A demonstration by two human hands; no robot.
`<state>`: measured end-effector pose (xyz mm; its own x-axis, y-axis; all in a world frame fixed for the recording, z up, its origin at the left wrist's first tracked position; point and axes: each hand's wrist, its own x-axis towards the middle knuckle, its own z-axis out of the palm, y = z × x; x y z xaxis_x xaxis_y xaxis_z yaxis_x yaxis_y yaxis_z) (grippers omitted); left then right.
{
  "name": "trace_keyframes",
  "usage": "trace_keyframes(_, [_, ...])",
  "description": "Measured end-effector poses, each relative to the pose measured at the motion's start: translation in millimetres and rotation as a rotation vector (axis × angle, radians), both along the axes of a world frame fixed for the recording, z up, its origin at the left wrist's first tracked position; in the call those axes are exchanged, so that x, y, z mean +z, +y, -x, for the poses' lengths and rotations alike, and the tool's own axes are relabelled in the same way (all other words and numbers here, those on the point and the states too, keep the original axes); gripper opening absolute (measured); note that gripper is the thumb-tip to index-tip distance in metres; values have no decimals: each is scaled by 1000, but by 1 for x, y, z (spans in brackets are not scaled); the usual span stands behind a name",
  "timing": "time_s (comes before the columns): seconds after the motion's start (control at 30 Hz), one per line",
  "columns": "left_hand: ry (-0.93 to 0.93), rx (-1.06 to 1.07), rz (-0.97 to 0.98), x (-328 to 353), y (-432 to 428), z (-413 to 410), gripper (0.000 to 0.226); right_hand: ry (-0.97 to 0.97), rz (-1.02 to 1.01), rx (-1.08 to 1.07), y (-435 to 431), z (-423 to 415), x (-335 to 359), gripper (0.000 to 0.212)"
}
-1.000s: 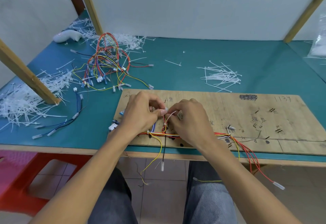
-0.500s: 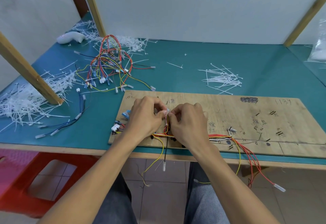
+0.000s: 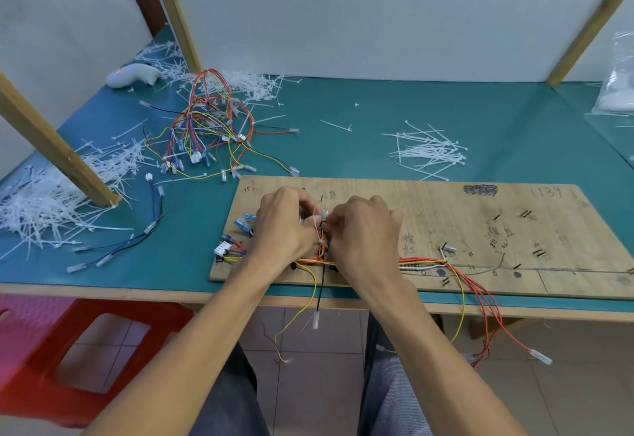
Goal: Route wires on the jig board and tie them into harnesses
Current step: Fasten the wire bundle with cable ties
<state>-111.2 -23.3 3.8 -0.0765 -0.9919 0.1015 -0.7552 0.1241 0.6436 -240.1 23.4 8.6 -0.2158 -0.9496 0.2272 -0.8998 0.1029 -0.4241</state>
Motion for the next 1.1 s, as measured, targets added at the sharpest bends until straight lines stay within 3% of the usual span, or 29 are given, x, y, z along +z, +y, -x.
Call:
trace_keyframes(0.27, [-37, -71, 79, 0, 7, 0, 20, 248, -11, 193, 15, 13, -5, 32])
trace_keyframes(0.43, [28, -99, 174, 6, 19, -12, 18, 166, 6, 210, 23, 23, -5, 34])
trace_keyframes(0.57, [-53, -167, 325, 12, 37, -23, 24, 11, -27, 265, 22, 27, -2, 27])
trace_keyframes(0.73, [-220, -214, 571, 18, 68, -31, 24, -264, 108, 225, 23, 58, 7, 17])
trace_keyframes(0.87, [-300, -219, 644, 17, 83, -26, 49, -187, 123, 276, 37, 70, 8, 17])
trace_keyframes(0.97, [-369, -301, 707, 11, 88, -25, 38, -71, 34, 416, 47, 67, 4, 19])
trace_keyframes(1.1, [-445, -451, 607, -3, 88, -25, 12, -28, -3, 445, 50, 60, -5, 14])
